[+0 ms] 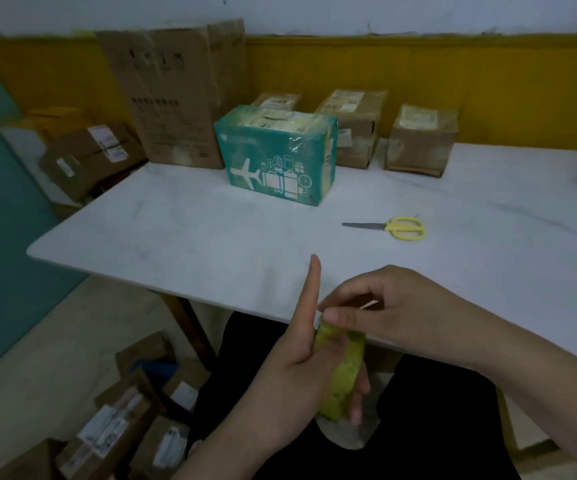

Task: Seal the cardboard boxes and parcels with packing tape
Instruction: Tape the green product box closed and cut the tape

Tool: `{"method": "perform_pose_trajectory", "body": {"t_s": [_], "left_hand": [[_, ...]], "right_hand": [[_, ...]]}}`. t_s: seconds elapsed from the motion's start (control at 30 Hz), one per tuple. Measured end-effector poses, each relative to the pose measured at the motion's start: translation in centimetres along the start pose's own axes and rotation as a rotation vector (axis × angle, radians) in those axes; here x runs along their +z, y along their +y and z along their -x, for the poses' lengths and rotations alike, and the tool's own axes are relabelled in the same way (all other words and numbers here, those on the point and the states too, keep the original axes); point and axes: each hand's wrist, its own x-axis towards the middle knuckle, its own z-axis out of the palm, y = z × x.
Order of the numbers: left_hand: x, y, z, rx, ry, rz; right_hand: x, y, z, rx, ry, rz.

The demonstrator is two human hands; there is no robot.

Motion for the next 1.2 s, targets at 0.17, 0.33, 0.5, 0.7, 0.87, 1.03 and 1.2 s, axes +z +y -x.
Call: {"method": "perform_pose_trajectory", "body": {"t_s": [0.17,0.33,0.5,0.7,0.87,1.03,1.2], "left_hand": [[0.3,-0.4,0.2,0.042,0.015,-0.052],[0.4,-0.4,0.2,-0.020,0.017,-0.020],[0.0,-0.9,0.5,-0.154,0.107,0.025],[-0.4,-2.8,-0.9,-0.255,0.173,-0.035],[-0.5,-4.1,-3.1,-0.187,0.247,-0.065],[-0.5,-4.9,-3.9,-0.152,0.323,-0.123],[0.0,-5.4,-4.2,-0.083,0.428,-0.185]], "right_hand": [[0.3,0.0,0.5,-0.006,0.133,0.026],[0.4,-0.4,0.3,-0.022,0.161,0.118],[-0.2,-1.3,-0.4,-0.053,0.101,0.158],[0.5,-0.1,-2.5,-0.006,0.011,0.315],[0.4,1.7,-4.6,-0.003,0.016,0.357],[1.5,3.7,-4.5,-0.018,0.095,0.338],[2.1,5.7,-3.7,-0.002,0.377,0.710]]}}
